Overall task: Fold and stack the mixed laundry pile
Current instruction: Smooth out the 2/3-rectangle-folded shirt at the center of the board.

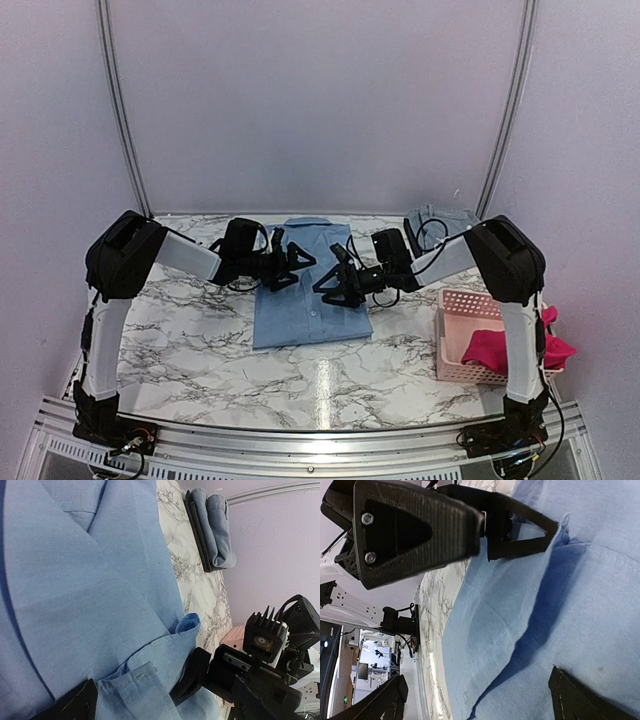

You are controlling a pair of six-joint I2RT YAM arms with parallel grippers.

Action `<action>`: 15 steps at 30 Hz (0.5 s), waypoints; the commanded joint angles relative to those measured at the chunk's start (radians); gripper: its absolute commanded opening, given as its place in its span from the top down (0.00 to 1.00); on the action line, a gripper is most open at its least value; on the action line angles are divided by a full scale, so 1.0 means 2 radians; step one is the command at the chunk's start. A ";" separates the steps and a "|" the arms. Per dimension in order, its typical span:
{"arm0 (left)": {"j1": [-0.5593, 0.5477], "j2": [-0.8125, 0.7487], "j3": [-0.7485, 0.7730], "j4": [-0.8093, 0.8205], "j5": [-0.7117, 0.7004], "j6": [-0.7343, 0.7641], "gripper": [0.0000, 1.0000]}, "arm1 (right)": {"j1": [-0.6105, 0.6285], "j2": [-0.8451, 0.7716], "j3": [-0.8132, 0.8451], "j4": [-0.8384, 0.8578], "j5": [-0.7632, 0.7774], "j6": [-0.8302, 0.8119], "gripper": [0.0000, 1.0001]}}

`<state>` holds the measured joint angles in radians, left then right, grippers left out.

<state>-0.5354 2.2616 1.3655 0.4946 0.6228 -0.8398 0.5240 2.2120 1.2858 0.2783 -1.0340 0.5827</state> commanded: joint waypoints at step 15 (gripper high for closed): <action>-0.094 -0.405 -0.199 -0.282 -0.322 0.429 0.01 | 0.006 -0.038 0.211 -0.373 0.087 -0.202 0.53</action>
<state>-0.5762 1.5131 1.0946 0.1135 0.2264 -0.3328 0.5331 2.0190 1.5333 -0.1944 -0.9287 0.3355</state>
